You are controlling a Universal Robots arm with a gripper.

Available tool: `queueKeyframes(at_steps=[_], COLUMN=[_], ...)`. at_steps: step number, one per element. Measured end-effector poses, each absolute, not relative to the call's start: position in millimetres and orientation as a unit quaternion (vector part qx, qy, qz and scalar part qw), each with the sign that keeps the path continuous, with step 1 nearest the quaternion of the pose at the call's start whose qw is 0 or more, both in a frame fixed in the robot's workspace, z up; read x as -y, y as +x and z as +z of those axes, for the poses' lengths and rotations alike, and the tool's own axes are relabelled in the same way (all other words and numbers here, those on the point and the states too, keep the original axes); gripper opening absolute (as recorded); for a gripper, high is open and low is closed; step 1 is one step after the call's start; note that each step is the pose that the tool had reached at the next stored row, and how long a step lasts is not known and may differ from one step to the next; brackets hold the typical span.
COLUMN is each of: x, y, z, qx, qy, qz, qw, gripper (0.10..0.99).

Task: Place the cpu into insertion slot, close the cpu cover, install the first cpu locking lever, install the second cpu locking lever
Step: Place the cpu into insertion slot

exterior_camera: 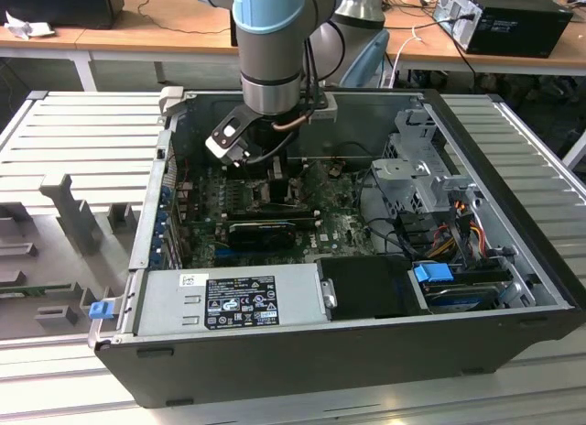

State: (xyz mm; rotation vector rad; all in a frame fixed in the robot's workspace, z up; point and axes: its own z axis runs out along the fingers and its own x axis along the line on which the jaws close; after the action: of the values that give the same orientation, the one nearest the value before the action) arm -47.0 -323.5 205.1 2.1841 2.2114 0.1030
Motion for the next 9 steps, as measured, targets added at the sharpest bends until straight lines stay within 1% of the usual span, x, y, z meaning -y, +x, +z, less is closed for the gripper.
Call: queueKeyframes(at_steps=[9], x=[321.9], y=[-47.0], z=[201.8], qx=[-0.711], qy=[0.702], qz=[0.033], qw=[0.016], gripper=[0.537])
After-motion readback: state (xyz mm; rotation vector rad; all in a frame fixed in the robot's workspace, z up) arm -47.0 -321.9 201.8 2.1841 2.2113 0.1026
